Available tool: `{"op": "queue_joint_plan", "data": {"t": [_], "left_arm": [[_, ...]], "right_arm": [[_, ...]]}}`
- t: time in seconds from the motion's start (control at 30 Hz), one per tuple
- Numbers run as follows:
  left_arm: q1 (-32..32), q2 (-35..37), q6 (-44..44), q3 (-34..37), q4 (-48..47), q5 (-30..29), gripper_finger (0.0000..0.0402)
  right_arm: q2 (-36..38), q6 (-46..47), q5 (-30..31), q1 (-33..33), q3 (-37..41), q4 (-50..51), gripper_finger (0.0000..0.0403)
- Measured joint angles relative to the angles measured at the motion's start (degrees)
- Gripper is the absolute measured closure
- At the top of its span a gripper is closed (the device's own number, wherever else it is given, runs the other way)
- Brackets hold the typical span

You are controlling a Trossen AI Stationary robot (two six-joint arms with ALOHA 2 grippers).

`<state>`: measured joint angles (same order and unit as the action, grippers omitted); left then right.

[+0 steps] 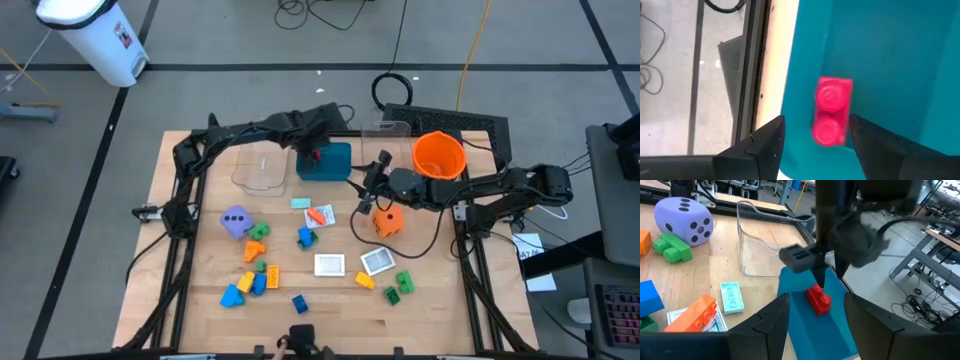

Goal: Pick & Place Toys
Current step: Put the blue game piece into the blue bin

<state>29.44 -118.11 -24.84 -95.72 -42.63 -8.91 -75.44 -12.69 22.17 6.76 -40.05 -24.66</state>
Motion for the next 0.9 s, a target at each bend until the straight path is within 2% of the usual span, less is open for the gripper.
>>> {"op": "queue_joint_plan", "data": {"t": [0.13,0.23,0.33,0.5,0.6,0.77,0.9], "left_arm": [[-1.27,1.0,0.54,-2.84,-3.3,3.82,0.0189],[-1.5,3.2,0.2,-2.95,-3.8,12.24,0.0197],[-1.04,6.25,1.4,-2.93,-4.61,17.7,0.0207],[-0.43,13.71,2.97,1.07,-3.42,20.25,0.0228],[-0.65,20.28,3.57,7.83,1.02,22.34,0.0242],[-2.09,34.19,6.13,24.92,13.21,23.63,0.0266],[-5.4,45.98,8.97,39.55,24.97,23.68,0.0278]], "right_arm": [[0.0,0.07,0.0,0.0,0.0,1.41,0.0222],[0.0,1.99,0.0,0.0,0.0,1.38,0.0222],[0.0,3.96,0.0,0.0,0.55,0.54,0.0222],[0.02,5.73,0.02,0.0,5.39,-6.7,0.0222],[0.02,7.15,0.02,-0.11,8.79,-13.03,0.0222],[0.0,9.01,-0.21,-0.96,12.04,-21.46,0.0222],[0.0,8.41,-4.82,-2.56,12.15,-23.23,0.0222]]}}
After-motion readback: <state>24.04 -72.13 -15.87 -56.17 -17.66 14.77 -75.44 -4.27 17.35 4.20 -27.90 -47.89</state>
